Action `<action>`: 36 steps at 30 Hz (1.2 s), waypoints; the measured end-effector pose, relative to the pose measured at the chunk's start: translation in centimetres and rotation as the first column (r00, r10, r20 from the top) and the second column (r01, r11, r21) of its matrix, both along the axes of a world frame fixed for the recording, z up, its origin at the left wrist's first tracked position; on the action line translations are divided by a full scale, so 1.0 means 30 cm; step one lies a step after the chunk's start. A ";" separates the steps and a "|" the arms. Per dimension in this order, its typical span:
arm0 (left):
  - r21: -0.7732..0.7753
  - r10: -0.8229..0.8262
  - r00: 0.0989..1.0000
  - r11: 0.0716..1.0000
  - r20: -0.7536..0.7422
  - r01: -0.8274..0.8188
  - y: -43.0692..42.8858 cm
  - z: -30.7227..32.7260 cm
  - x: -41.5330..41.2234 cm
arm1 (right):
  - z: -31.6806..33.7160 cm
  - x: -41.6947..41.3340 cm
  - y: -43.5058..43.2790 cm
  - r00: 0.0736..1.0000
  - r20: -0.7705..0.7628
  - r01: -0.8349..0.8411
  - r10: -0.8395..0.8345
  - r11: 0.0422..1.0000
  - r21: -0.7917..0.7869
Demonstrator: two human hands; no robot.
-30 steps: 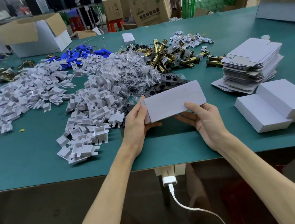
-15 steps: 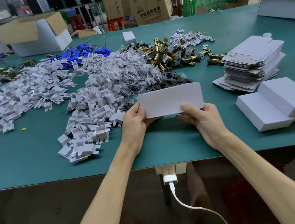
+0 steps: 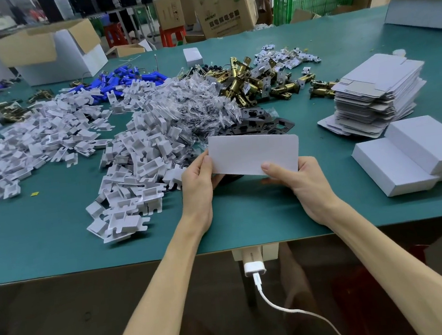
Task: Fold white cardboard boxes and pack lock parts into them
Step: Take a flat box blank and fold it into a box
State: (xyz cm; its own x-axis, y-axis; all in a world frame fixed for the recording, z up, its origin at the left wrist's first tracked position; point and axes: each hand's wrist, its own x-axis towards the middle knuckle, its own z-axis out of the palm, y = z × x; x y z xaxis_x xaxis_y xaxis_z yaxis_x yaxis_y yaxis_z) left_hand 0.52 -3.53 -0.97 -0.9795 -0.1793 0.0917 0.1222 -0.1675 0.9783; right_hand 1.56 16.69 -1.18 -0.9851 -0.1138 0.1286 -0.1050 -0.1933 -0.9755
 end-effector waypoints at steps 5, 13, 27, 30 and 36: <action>-0.060 -0.069 0.997 0.996 -0.029 0.068 0.009 0.001 0.009 | 0.001 0.000 -0.001 1.000 0.015 0.023 -0.022 1.000 -0.021; -0.095 -0.076 0.996 0.993 -0.050 0.071 0.009 0.007 0.017 | 0.008 0.005 -0.004 1.000 0.021 0.008 -0.008 1.000 0.023; -0.045 0.025 0.999 0.999 -0.031 -0.026 0.000 -0.021 -0.010 | 0.033 0.013 -0.011 0.999 -0.005 -0.034 0.034 0.999 -0.021; 0.011 0.098 0.995 0.995 0.007 -0.099 -0.001 -0.015 -0.009 | 0.035 0.003 0.000 0.998 0.020 -0.049 0.051 0.994 -0.094; -0.091 -0.041 0.999 0.995 -0.015 0.040 0.020 0.014 0.025 | 0.040 0.007 -0.005 0.993 -0.041 -0.107 0.107 0.994 0.007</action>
